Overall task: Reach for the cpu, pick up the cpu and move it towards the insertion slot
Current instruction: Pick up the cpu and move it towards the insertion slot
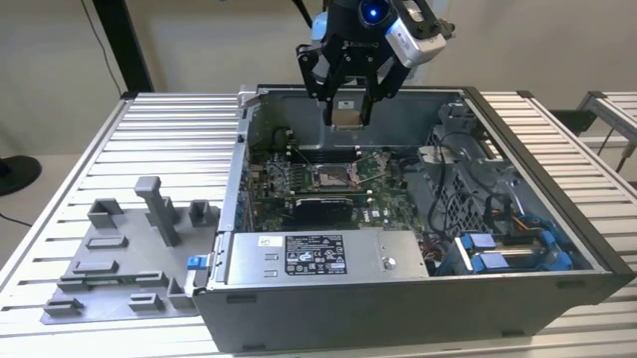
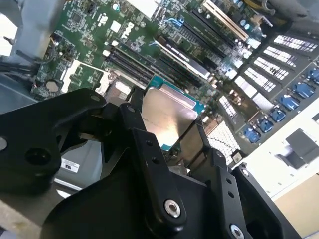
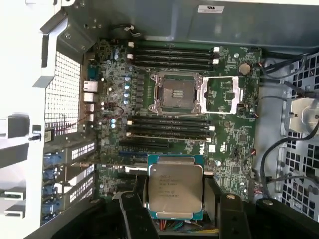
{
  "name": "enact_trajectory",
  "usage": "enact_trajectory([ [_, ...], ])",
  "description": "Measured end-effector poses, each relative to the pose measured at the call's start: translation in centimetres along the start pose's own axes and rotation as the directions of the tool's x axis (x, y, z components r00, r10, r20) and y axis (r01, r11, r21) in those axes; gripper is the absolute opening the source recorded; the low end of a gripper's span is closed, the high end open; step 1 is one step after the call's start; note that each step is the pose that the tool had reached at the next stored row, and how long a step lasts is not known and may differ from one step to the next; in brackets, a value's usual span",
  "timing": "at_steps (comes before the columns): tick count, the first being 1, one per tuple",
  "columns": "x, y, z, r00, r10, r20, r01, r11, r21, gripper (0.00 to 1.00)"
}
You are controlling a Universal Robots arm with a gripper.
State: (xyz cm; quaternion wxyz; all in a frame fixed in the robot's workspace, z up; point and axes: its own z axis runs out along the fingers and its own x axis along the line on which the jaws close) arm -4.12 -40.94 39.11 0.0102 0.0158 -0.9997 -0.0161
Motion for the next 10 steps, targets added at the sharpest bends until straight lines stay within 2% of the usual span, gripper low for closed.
enact_trajectory([
  [10,-0.11,2.98,0.22,1.0,0.001,0.0001,-0.001,1.0,-0.0001,0.0],
])
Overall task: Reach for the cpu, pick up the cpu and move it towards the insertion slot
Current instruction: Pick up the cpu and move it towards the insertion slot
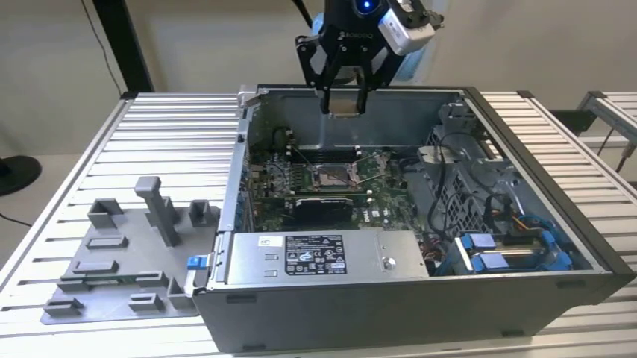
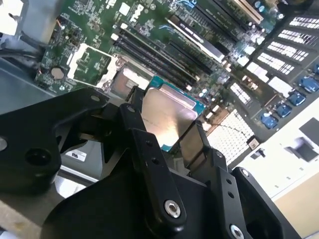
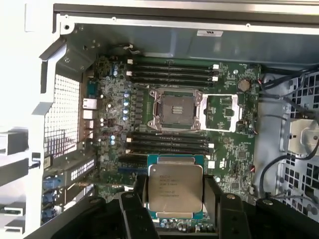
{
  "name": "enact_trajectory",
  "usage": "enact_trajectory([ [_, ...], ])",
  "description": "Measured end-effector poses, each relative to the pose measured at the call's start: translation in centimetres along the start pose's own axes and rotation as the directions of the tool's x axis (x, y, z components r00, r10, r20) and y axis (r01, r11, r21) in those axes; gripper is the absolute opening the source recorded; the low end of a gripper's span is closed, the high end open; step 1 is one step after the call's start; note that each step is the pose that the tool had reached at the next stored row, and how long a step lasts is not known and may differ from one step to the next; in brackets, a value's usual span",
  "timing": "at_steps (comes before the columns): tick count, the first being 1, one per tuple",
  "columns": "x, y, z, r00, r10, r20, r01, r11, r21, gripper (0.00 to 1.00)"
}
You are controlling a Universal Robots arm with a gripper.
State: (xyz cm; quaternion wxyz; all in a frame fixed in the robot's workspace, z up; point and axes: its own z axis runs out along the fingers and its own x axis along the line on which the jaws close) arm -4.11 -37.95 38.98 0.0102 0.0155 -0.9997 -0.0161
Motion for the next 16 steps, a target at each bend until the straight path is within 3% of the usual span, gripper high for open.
enact_trajectory([
  [4,-0.27,1.02,0.09,1.0,0.0,0.0,0.0,1.0,0.0,0.0],
  [16,-1.93,3.73,0.29,1.0,0.0,-0.0001,0.0,1.0,0.0001,0.0],
])
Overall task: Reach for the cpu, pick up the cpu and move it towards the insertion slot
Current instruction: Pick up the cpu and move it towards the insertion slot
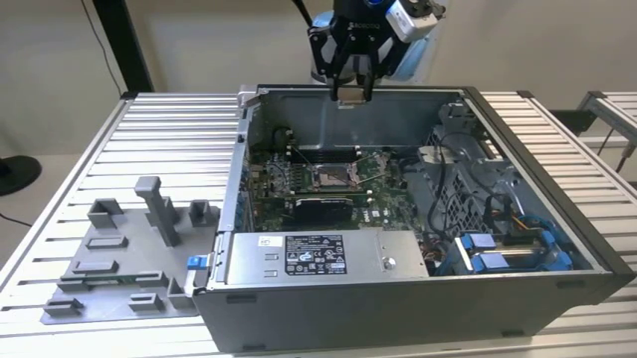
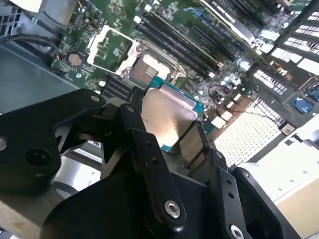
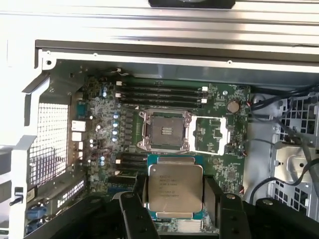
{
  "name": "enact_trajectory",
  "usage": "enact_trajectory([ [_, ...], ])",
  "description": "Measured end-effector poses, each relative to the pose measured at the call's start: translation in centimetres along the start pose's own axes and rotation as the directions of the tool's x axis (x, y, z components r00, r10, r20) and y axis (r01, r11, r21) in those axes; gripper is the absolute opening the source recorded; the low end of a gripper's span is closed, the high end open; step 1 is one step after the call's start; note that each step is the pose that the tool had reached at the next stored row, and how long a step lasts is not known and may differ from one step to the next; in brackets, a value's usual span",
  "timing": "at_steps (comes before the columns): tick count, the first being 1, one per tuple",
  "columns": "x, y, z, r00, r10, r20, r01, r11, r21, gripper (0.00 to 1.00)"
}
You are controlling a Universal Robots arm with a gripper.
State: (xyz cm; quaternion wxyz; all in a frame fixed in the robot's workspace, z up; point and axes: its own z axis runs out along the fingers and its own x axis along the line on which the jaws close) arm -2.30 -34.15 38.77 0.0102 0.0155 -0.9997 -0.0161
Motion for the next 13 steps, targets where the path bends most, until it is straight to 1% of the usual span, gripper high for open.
enact_trajectory([
  [5,-0.28,1.21,0.1,1.0,0.0,0.0,0.0,1.0,-0.0001,0.0],
  [8,-0.35,1.78,0.15,1.0,0.0,0.0,0.0,1.0,-0.0001,0.0],
  [11,-0.36,1.97,0.19,1.0,0.004,0.0002,-0.004,1.0,-0.0003,0.0],
  [13,-0.36,1.98,0.19,1.0,0.006,0.0001,-0.006,1.0,-0.0002,0.0],
])
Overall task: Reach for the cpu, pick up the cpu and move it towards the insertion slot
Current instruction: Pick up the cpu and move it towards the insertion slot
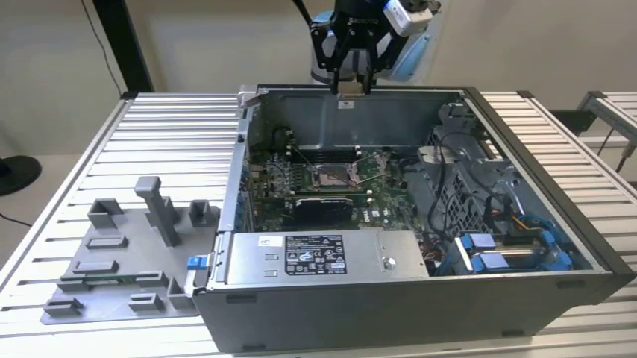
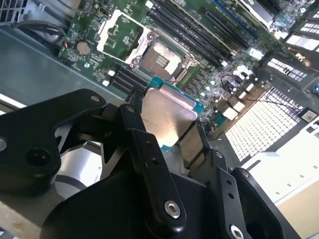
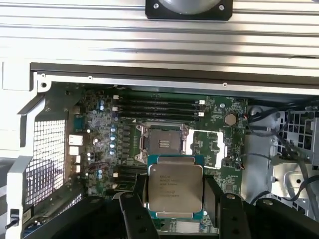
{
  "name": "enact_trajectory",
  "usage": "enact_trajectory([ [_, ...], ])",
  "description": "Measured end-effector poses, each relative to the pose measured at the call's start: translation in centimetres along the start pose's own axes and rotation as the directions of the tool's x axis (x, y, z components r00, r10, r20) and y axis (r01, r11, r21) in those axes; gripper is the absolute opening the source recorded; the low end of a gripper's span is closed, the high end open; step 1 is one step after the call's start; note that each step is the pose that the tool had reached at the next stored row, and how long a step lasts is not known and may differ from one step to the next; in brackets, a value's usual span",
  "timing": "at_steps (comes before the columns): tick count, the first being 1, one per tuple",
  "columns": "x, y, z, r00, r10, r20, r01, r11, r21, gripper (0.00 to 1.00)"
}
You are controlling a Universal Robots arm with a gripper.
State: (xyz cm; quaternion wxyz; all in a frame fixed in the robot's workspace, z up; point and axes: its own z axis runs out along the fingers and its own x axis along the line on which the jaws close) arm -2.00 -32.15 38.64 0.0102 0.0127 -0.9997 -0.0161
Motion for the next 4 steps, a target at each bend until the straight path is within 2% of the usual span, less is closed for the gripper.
enact_trajectory([
  [4,0.0,0.0,0.01,1.0,0.002,0.0002,-0.002,1.0,-0.0001,0.0],
])
